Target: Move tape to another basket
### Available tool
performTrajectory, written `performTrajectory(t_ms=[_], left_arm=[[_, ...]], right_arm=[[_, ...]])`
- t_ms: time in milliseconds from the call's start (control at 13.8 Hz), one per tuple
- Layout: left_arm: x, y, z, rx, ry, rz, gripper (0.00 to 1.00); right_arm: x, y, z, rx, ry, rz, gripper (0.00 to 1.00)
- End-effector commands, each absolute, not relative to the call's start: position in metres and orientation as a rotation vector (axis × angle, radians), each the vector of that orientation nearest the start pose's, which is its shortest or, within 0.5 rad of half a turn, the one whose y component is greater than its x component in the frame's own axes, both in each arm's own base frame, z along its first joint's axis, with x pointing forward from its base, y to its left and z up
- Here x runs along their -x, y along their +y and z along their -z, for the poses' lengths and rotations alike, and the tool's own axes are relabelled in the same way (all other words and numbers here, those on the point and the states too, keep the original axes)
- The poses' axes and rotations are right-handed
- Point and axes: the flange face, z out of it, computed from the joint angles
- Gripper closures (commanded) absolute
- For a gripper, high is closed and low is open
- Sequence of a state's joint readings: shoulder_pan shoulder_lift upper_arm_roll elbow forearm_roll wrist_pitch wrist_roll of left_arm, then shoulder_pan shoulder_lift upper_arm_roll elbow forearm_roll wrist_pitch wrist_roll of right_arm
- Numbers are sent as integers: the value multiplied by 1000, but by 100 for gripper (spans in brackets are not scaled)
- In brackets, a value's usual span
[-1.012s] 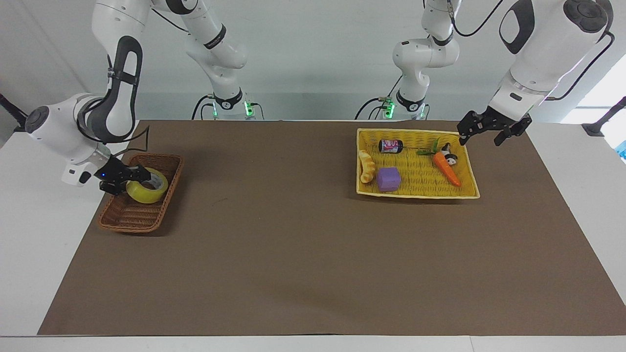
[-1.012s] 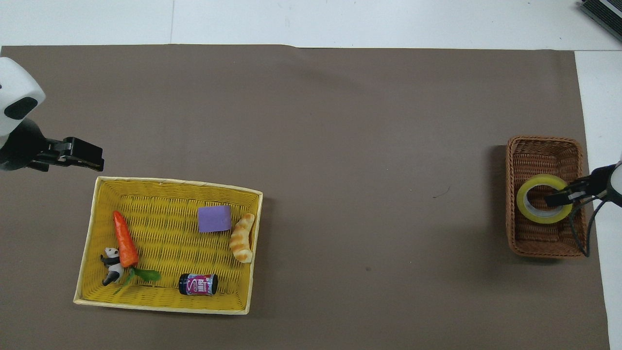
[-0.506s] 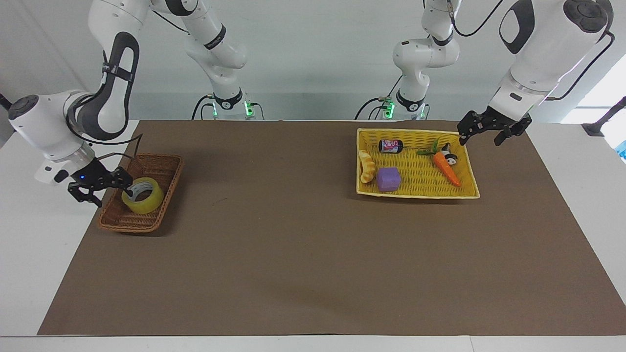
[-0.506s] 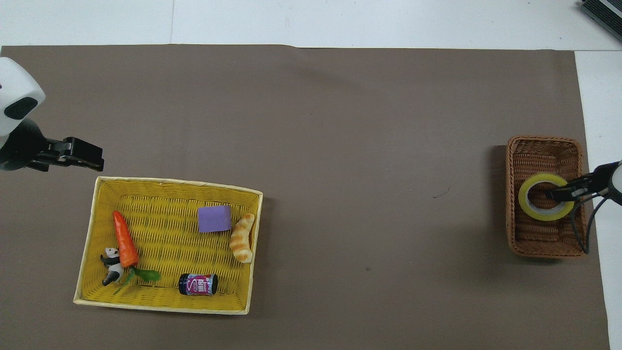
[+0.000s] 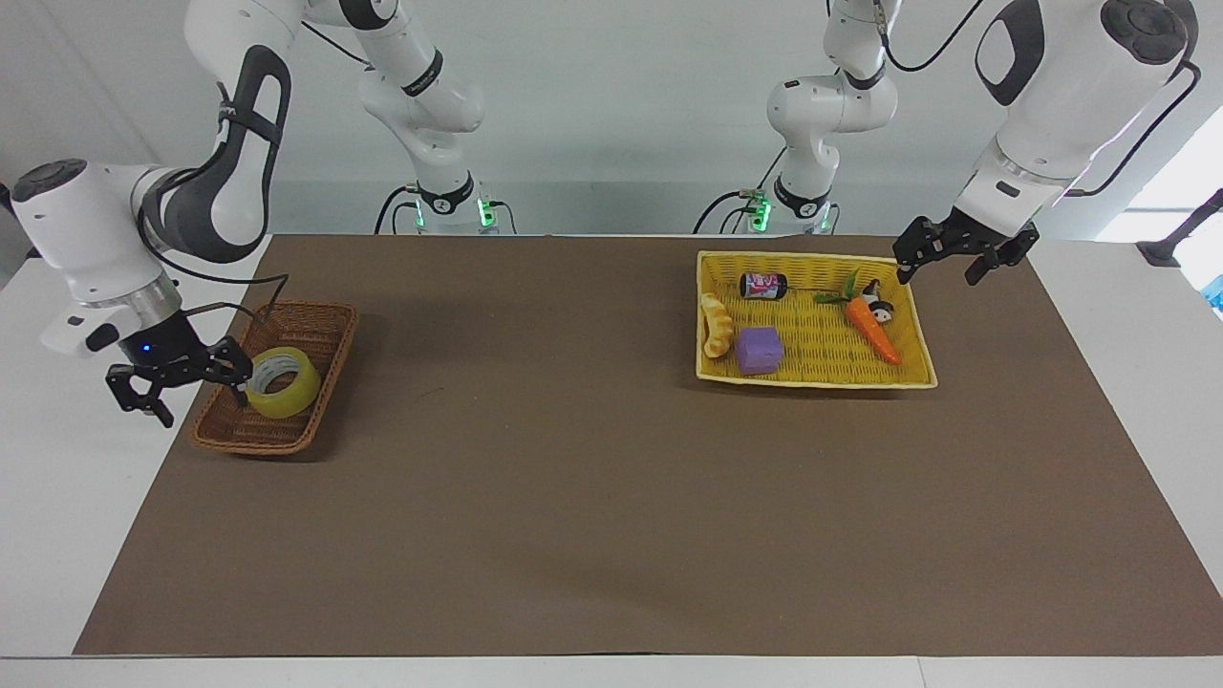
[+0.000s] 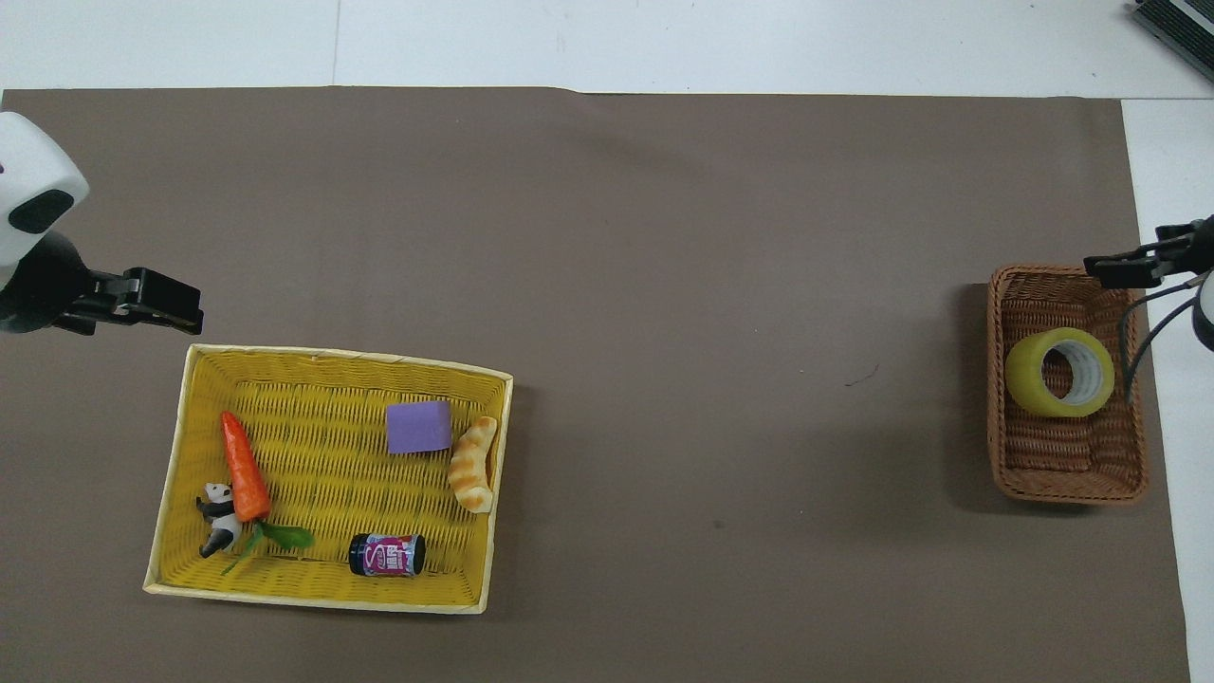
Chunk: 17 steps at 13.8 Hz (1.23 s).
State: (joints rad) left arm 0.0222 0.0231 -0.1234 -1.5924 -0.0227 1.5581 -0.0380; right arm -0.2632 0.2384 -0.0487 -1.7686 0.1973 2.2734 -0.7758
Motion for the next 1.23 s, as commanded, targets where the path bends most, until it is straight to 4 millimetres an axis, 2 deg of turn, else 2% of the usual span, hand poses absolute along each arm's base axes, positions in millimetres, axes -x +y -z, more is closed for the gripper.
performTrajectory(t_ms=[0,361,795,867,1012,1084,1157], left_arm=[[-558,-53,-605,3142,106,-106,0],[-558,-53,-605,3142,109,-106,0],[-558,-54,-605,3142,109,-106,0],[-558,-53,-605,3142,106,-106,0],[-558,-53,-605,3142,106,-106,0],[-558,-53,-605,3142,109,-106,0],[-558,-54,-605,3142,109,-106,0]], right_arm=[[-614,-164,-489,3069,-508,489,0],[-595,-76,-541,3167,-335,343,0],[-564,23,-577,3197,-151,235,0],[-560,35,-580,3194,-102,221,0],[-555,44,-594,3175,3,242,0],[-554,45,-607,3165,50,233,0],[-551,46,-628,3164,83,229,0]])
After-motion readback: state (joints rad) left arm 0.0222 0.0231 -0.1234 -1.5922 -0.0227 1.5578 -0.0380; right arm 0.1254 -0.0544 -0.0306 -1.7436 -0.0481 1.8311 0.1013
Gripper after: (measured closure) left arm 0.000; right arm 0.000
